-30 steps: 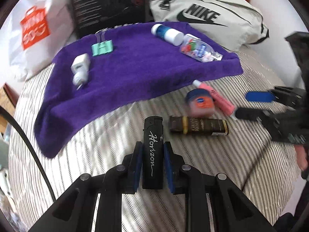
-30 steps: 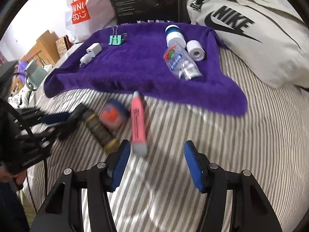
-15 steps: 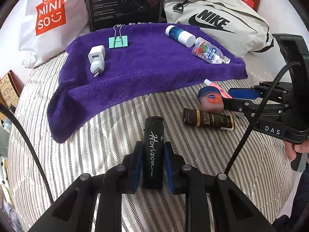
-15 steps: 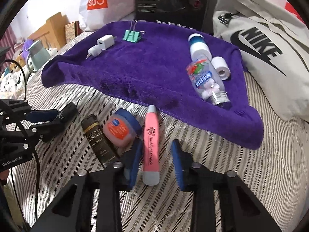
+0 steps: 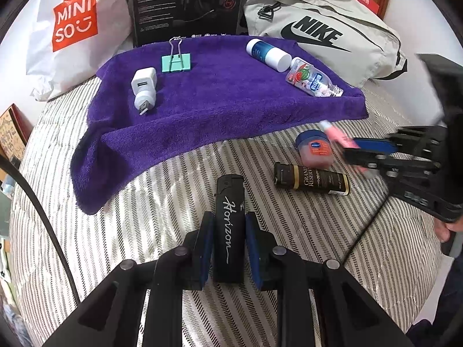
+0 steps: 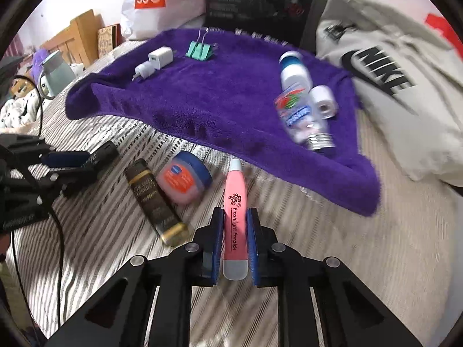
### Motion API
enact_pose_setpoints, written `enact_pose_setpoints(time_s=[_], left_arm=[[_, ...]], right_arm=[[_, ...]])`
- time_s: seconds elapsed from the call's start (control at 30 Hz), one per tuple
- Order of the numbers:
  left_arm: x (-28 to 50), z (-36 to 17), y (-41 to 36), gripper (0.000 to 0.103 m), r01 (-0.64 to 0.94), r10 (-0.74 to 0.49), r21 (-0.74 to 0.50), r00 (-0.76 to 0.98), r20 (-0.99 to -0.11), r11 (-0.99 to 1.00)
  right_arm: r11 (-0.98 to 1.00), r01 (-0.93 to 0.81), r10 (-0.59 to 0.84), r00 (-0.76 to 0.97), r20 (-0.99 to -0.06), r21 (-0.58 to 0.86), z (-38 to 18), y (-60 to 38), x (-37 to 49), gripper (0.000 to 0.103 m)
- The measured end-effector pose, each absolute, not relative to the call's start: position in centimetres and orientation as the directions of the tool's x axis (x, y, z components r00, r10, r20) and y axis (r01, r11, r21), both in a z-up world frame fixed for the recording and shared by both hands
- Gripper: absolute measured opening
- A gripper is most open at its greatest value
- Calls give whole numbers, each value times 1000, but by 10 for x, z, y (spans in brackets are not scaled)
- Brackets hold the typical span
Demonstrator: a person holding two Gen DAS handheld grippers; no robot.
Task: Organize rigid objects
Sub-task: 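Grasp the black Horizon case with the left tool while the right tool grasps the pink tube, then set the black case on the towel with the left tool while the right tool sets the pink tube there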
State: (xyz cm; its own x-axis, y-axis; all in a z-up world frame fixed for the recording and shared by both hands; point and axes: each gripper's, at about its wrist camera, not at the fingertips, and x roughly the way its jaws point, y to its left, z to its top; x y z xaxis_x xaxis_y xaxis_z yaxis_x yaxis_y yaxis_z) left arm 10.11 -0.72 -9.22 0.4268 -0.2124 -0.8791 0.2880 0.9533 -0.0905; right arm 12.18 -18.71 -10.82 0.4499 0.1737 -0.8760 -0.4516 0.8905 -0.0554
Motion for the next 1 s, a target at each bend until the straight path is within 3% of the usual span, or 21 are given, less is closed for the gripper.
enact_pose_setpoints(time_s=[0.6, 1.0], left_arm=[[98, -94, -11, 22, 278, -153, -25, 449, -881, 960], [99, -92, -6, 21, 252, -179, -71, 435, -882, 965]], right_arm=[[913, -406, 155, 434, -887, -40, -119, -219, 85, 16], [922, -386, 209, 424, -881, 33, -114, -231, 87, 16]])
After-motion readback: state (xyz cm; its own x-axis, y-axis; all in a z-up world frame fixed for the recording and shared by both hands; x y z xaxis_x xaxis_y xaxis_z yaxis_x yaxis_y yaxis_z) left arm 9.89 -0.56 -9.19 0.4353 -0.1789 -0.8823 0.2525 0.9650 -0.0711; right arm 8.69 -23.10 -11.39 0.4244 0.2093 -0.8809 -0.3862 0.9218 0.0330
